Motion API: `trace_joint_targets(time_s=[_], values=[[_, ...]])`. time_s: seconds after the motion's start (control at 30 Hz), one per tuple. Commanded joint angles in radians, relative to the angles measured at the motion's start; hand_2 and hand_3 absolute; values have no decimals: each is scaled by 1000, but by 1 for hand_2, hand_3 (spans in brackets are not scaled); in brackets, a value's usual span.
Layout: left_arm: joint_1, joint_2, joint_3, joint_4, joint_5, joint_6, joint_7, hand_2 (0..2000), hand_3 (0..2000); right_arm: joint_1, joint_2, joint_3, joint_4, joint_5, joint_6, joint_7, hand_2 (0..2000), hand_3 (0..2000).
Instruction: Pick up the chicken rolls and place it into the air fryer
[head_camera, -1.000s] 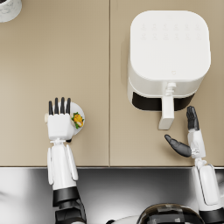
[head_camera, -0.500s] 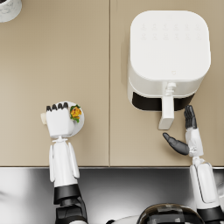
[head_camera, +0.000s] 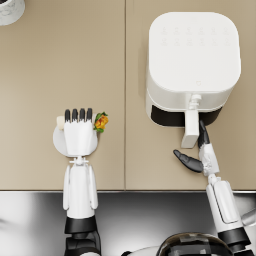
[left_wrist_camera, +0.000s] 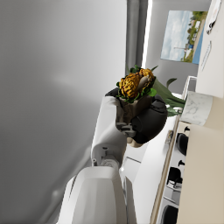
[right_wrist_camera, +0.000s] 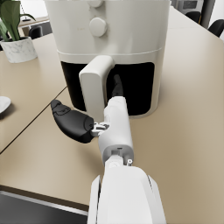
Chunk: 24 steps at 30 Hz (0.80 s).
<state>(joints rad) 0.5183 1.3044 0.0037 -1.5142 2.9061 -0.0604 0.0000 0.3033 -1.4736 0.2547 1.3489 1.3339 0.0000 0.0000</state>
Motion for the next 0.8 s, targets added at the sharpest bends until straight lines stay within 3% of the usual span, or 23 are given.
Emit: trace_joint_targets(time_s=[0.03,0.1,0.13,0.17,0.23,0.3,0.37,0.4,0.47,0.63,0.8], values=[[30,6,16,-56,0,0,0,2000,2000,45,-20,52,-30,0,0,0,0,0],[28,9,28,-59,0,0,0,2000,2000,62,-27,60,-33,1,-24,0,0,0],[26,10,35,-60,0,0,0,2000,2000,62,-25,65,-19,2,-38,0,1361,327],[23,11,44,-67,0,0,0,2000,2000,66,-24,66,-22,3,-64,0,2000,653],[25,15,54,-77,0,0,0,2000,2000,71,-23,68,-27,4,-139,-2,2000,1307],[30,19,70,-89,0,0,0,2000,2000,68,-23,83,-17,3,-159,-3,2000,1960],[42,26,97,-83,0,0,0,2000,2000,48,-4,149,5,6,-95,-3,2000,2000],[49,30,109,-86,0,-1,0,2000,2000,33,16,189,22,8,-92,-3,2000,2000],[62,38,131,-92,0,-1,0,2000,2000,9,55,231,78,9,-133,-5,2000,2000],[95,64,212,-105,-1,-1,0,2000,2000,-36,138,289,245,6,-168,-11,2000,2000],[131,100,309,-128,-1,0,0,2000,2000,-63,251,414,391,6,-136,-14,2000,2000]])
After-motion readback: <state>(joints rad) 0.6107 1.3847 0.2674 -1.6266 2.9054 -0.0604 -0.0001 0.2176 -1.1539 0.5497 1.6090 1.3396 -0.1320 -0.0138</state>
